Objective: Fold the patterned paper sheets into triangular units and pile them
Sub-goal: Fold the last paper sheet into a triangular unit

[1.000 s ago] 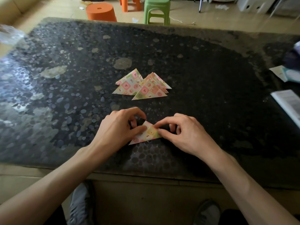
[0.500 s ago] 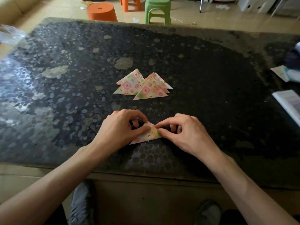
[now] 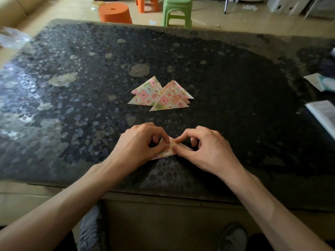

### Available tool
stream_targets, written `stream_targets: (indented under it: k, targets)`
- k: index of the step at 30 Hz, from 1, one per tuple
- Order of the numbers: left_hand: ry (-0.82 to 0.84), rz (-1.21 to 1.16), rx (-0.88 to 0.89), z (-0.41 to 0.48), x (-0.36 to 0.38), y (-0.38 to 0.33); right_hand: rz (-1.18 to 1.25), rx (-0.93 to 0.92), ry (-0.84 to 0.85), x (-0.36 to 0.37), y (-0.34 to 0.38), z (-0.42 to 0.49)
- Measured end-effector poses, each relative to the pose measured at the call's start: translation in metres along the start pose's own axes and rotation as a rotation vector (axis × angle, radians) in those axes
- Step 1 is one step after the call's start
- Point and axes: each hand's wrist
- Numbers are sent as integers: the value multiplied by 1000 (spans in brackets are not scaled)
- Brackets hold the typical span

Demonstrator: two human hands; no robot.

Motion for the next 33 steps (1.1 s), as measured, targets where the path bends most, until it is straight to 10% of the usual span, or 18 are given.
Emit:
stream_targets:
  k: [11,33]
  targets:
    - [339,-30,32,4,-28,16,-50,11,-67,12,16,-6]
    - [430,22,41,3,-39,14,-233,82,-123,37,32,-12]
Point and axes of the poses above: each hand's wrist, its own z-axis towards the middle knuckle, its own x-axis out of the palm, y = z × x, and after that the axes turned 10 degrees about x, right-handed
